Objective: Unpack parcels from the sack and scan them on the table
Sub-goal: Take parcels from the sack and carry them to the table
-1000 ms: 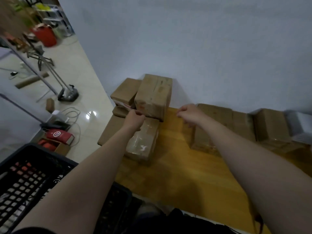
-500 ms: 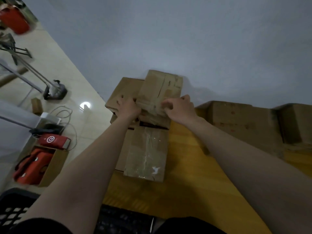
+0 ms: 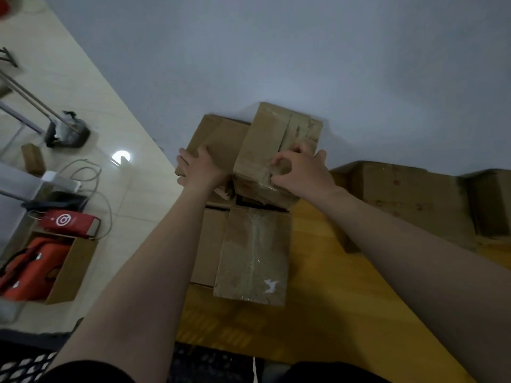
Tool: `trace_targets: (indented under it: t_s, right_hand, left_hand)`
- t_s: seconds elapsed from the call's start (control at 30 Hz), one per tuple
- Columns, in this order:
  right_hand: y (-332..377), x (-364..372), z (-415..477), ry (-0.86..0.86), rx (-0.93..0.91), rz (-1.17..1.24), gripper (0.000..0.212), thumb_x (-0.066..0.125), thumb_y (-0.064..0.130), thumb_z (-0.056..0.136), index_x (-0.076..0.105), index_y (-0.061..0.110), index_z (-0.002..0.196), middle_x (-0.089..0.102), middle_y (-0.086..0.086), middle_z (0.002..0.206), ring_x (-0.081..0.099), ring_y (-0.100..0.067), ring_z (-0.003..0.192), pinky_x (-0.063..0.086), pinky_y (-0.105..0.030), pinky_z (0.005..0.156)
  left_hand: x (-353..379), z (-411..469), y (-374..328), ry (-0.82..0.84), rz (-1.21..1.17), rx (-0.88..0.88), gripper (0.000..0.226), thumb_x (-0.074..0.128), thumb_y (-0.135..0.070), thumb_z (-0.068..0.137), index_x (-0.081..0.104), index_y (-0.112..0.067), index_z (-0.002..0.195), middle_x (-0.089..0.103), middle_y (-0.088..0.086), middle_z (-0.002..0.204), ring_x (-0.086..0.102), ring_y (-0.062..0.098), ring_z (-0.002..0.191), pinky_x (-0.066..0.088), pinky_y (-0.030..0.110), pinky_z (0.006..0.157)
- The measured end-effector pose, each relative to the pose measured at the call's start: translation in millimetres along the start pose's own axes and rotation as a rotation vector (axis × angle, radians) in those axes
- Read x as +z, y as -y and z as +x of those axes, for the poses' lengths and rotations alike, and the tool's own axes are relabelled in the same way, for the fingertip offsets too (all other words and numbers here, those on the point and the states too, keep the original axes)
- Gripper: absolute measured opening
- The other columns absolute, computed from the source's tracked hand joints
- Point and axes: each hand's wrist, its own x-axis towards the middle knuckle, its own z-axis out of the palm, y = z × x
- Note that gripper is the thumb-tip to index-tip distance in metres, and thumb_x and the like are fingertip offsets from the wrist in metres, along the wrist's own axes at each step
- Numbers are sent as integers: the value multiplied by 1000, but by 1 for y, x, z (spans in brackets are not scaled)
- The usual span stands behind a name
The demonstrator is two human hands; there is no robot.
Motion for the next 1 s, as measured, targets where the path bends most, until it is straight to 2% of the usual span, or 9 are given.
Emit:
trace_targets:
  t_s: [0.07,0.17,0.27,0.4,0.53,0.67,0.77,0.87,1.0]
  right_hand:
    - [0,2,1,-3,5,0,31,66,54,78,58,48,108,29,10,121,28,-31,119,36,-38,87]
    - [1,3,1,3,20,-25,32,63,54,80,58,47,110,28,10,120,28,-32,120,36,-38,85]
    - [1,2,-5,-9,1,-46,32,58,51,89,59,45,120,34,7,133,29,-35,125,39,-39,86]
    - [-2,0,-19,-1,-57,-105,40,47,50,101,54,45,140,35,4,148,33,-38,129,45,-49,102]
    - [0,-14,-34,79,-76,-140,52,45,60,100,46,42,149,32,2,160,28,-41,142,32,-58,116]
    - [0,-43,-56,70,31,182,65,51,54,97,33,36,157,40,-6,158,26,-39,146,31,-52,117]
    - [-11,-79,-75,-28,72,636,58,57,46,101,43,23,152,56,-3,142,52,-25,123,46,-38,100]
    - [-45,-120,-96,23,193,1106,44,64,43,99,56,22,137,68,-2,123,67,-26,105,59,-42,87]
    - [-115,-153,-123,123,211,1263,54,81,58,79,65,27,121,71,-7,124,70,-37,110,58,-57,92]
  left_hand:
    - [-2,4,1,8,41,-12,116,82,-60,68,15,-30,158,-11,16,169,-5,38,156,15,65,118]
    - [-3,-2,-1,-33,82,-18,117,85,-57,61,19,-27,154,14,22,159,19,46,145,28,61,116]
    - [-9,-18,4,-82,49,-70,122,86,-56,55,20,-24,153,21,26,151,26,48,137,34,58,113]
    - [-34,-48,10,-173,9,-115,121,82,-60,50,26,-21,150,26,28,147,27,48,135,39,58,108]
    - [-69,-93,-7,-313,-84,-92,115,74,-59,46,29,-22,146,29,25,139,30,47,129,44,57,102]
    - [-94,-139,-38,-359,-203,-70,112,69,-61,45,35,-23,144,29,21,140,30,44,129,46,48,87]
    - [-103,-175,-68,-133,-597,12,97,78,-58,52,47,-31,140,47,10,138,53,33,121,59,43,81]
    - [-93,-212,-91,309,-917,82,68,78,-53,69,58,-28,129,61,17,135,65,34,111,63,43,74]
    - [-49,-237,-119,811,-1095,247,89,70,-58,74,46,-23,152,53,23,148,51,45,134,54,53,95]
